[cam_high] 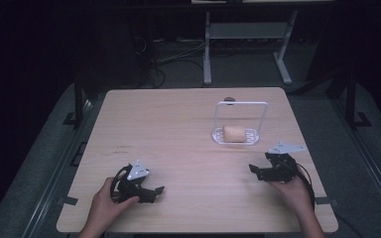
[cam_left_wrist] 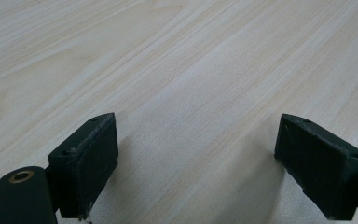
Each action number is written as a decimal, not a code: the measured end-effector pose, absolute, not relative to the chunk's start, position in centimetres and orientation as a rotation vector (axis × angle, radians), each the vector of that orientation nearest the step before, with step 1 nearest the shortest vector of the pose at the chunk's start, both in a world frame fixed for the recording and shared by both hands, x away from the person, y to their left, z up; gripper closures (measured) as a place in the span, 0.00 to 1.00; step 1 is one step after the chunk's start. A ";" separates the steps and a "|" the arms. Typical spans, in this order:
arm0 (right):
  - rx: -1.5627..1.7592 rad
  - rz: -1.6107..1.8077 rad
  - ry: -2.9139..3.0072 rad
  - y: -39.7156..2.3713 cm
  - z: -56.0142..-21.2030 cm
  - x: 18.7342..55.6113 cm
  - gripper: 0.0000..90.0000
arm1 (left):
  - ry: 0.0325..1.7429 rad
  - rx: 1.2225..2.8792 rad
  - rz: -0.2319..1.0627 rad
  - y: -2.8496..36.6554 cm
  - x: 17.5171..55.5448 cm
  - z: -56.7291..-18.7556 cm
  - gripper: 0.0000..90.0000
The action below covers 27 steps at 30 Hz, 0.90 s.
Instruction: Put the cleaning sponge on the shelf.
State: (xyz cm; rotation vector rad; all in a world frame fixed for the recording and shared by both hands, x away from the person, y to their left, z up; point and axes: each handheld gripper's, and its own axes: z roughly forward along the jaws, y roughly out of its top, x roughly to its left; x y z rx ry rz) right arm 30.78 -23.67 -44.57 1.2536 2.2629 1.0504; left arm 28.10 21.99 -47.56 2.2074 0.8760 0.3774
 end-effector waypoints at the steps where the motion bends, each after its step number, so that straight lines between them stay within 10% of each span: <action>1: 1.258 1.055 2.264 -23.7 -44.7 30.6 0.22 | 0.876 2.207 0.377 22.0 28.1 -47.6 0.14; 27: 1.330 0.966 2.284 -25.6 -47.6 26.1 0.16 | 0.877 2.207 0.378 22.0 28.1 -47.6 0.14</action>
